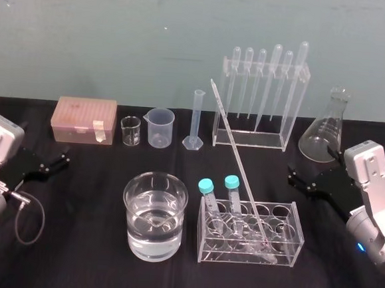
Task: Hold the thermometer with one hand and immerse one end into the beaker, then reinsert it into the test tube rack.
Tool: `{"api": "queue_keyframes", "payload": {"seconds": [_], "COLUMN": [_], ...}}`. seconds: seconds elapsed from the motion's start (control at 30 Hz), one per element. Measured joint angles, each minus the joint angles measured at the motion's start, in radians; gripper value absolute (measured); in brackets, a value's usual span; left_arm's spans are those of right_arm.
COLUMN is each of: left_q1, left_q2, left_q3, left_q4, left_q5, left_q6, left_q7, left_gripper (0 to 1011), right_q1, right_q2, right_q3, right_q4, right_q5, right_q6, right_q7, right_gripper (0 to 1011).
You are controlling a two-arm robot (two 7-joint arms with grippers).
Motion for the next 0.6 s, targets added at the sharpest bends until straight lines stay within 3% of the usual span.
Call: {"api": "queue_keyframes", "payload": {"seconds": [0.6], "left_q1": [0.0], "left_q2": [0.0], "left_q3": [0.0], "left_q4": [0.0], "left_q5": [0.0], "left_q6": [0.0], "left_q7": [0.0], "left_gripper": [1008], "right_q1": [0.0], "right_q2": [0.0], "right_q3": [0.0], "right_q4": [0.0], "right_q5": [0.0], "right_q6": [0.0], "right_q7": [0.0], "right_gripper": [1002]}}
